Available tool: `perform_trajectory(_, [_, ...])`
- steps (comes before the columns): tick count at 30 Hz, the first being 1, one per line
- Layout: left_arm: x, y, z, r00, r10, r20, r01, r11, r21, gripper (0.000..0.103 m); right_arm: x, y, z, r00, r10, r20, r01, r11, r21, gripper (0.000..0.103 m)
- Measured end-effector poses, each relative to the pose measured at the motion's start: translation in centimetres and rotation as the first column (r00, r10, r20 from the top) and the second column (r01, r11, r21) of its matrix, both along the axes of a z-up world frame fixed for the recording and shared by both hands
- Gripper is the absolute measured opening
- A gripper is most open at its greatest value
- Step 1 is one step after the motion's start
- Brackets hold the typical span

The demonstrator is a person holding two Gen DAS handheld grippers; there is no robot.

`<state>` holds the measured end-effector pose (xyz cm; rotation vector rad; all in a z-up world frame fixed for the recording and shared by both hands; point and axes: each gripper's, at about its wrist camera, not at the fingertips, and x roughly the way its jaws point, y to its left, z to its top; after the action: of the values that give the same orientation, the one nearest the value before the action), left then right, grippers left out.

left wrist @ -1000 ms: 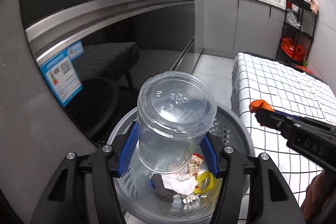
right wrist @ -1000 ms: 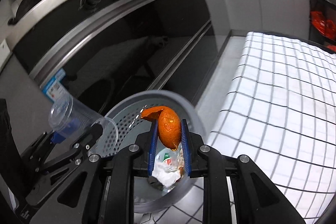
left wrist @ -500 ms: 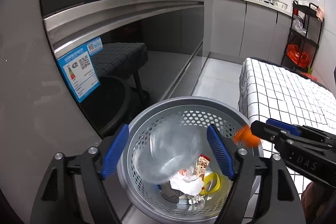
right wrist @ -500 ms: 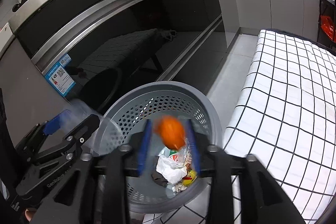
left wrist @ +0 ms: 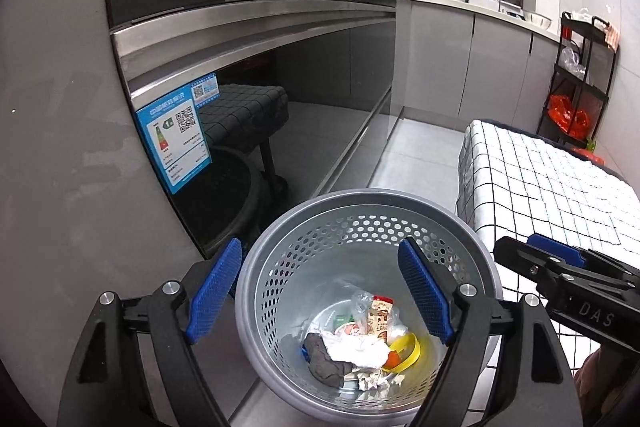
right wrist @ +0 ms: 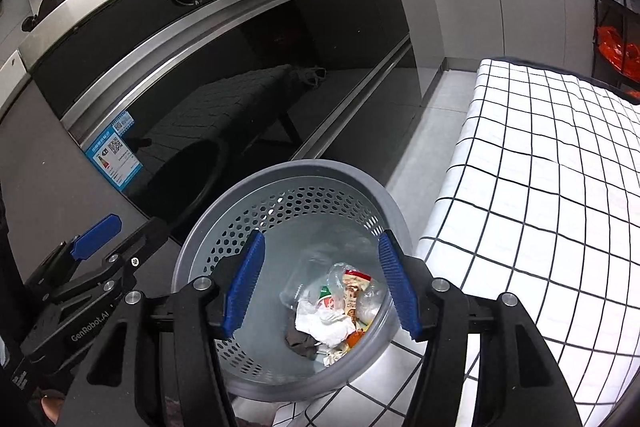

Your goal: Collect trash

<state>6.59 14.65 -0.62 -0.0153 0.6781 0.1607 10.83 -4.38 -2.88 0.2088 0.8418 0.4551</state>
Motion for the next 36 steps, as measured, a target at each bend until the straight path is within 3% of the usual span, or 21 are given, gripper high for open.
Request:
perform_trajectory(19, [-1.9, 0.7, 0.7, 0.999, 0.008, 0.034, -0.007, 1.0, -0.02, 0.081, -2.9, -1.2, 1.0, 0.998, -0.043, 0.049, 0.043, 0.999, 0.002, 0.057])
perform_trajectory(36, [-2.7, 0.7, 1.3, 0.997, 0.021, 0.068, -0.02, 1.0, -0.019, 0.09, -3.9, -0.8, 1.4, 0.996, -0.041, 0.08, 0.044, 0.999, -0.026, 0.059])
